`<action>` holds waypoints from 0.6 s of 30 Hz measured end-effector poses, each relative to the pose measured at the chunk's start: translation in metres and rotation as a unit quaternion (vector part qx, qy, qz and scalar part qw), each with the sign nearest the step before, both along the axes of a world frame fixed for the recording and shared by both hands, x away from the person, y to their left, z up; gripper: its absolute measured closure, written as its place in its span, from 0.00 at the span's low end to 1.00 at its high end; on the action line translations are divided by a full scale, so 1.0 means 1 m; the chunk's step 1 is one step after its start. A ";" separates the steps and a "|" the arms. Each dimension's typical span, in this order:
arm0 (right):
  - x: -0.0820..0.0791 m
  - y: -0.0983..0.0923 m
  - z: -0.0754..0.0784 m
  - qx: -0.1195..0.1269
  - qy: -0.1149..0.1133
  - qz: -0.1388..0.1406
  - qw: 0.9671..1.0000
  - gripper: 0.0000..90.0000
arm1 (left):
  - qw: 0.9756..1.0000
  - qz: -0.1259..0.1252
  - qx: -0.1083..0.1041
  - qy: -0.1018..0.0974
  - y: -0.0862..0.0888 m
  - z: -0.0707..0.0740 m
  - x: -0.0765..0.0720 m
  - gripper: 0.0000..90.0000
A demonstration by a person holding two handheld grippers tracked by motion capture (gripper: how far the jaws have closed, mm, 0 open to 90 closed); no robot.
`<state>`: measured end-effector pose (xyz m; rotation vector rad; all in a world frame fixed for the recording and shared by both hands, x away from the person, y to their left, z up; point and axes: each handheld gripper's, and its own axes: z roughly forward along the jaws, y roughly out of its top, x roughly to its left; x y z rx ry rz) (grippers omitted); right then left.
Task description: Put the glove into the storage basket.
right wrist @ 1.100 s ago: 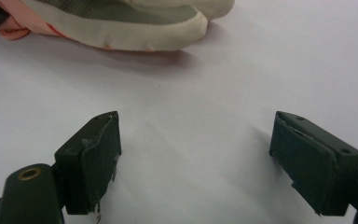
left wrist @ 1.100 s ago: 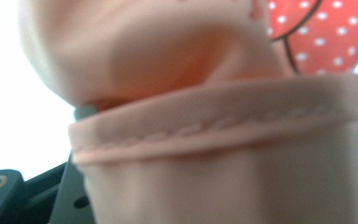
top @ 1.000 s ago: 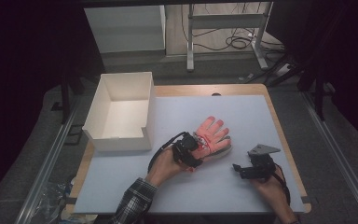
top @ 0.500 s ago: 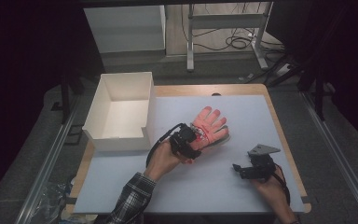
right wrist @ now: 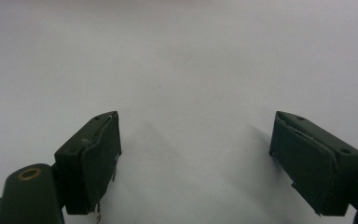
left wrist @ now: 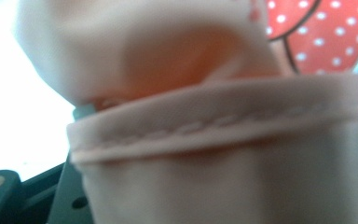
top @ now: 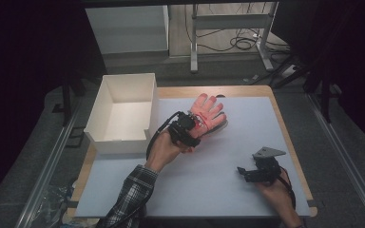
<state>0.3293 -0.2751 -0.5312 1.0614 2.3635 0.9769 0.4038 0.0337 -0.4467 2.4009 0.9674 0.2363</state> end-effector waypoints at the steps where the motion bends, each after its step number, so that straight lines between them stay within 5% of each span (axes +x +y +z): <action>1: 0.000 0.000 0.000 0.000 0.000 0.000 1.000 0.19 | 1.000 0.001 0.002 0.000 0.001 0.001 0.002 0.49; 18: 0.000 0.000 0.000 0.001 -0.001 0.000 1.000 0.19 | 0.998 0.056 0.002 -0.010 0.024 0.033 0.025 0.48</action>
